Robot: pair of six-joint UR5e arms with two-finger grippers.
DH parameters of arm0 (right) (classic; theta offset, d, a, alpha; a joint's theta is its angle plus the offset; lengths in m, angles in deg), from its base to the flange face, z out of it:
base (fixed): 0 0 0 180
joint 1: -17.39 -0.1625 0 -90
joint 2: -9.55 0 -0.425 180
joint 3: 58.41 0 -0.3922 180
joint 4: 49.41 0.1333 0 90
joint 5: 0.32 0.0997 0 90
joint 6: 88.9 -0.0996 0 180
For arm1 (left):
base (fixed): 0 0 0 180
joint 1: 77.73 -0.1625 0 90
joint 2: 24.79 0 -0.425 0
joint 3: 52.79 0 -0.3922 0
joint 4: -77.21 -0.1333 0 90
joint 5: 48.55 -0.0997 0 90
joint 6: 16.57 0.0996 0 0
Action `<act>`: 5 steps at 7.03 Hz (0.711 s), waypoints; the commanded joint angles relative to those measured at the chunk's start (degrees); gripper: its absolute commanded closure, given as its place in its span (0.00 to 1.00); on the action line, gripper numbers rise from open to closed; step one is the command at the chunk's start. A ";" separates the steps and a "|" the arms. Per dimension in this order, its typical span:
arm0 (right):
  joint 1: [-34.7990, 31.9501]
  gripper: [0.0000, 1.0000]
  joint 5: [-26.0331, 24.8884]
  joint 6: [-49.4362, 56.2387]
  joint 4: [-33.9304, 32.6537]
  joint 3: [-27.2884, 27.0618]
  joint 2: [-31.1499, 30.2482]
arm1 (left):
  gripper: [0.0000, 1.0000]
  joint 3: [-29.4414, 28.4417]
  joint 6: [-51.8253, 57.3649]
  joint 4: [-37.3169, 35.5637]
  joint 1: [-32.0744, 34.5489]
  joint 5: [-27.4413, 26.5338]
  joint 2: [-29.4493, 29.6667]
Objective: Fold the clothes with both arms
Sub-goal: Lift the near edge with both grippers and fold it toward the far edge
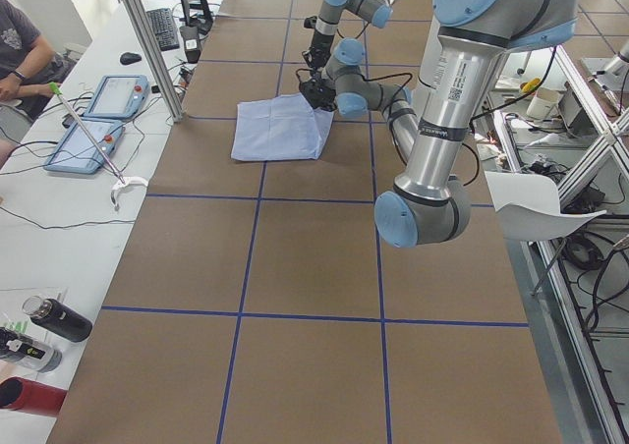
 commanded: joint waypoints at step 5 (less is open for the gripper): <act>-11.27 1.00 13.14 15.22 20.06 40.77 17.59 | 1.00 -35.05 8.41 14.87 10.90 1.36 14.90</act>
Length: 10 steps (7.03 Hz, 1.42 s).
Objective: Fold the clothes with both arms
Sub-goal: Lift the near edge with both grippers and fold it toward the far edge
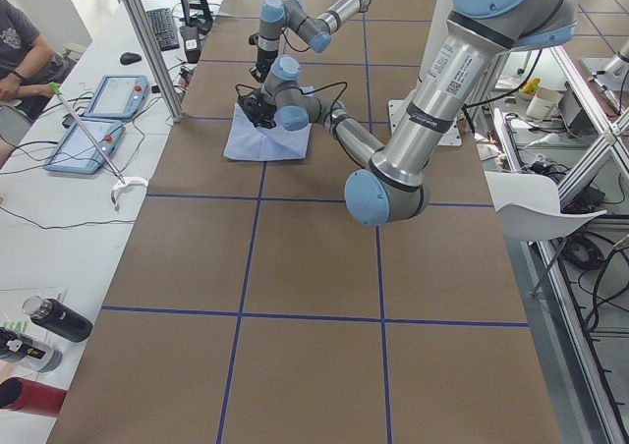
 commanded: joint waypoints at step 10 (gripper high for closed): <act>-9.84 0.00 9.98 18.90 18.60 24.81 9.62 | 0.46 -24.72 12.98 20.09 6.50 -1.94 6.75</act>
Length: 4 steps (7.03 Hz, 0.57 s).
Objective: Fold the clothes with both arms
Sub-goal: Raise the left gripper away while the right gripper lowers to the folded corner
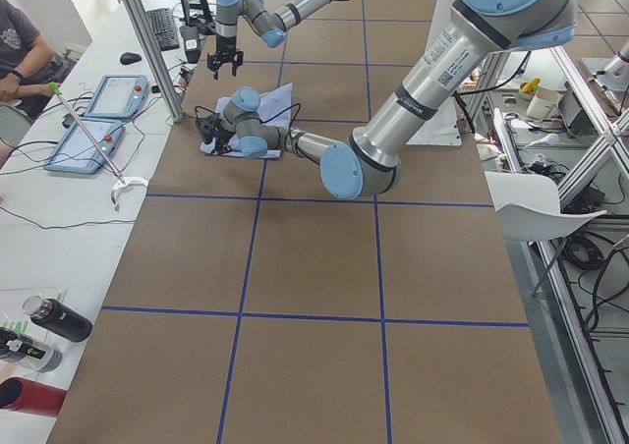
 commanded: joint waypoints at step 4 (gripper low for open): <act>4.84 0.00 -4.84 0.02 0.06 -4.39 -1.22 | 0.47 22.22 9.18 -0.01 5.43 16.09 -15.15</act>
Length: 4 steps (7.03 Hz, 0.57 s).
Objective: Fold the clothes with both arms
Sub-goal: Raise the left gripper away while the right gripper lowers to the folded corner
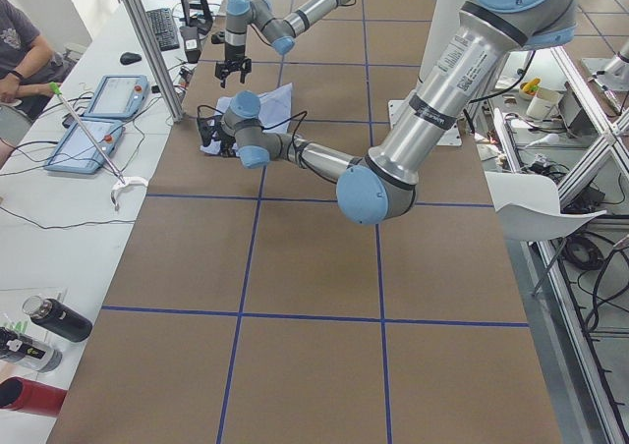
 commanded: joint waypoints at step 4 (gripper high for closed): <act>2.96 0.00 -5.70 0.19 2.11 -1.26 -2.23 | 0.47 14.68 0.36 1.04 0.83 1.30 -9.29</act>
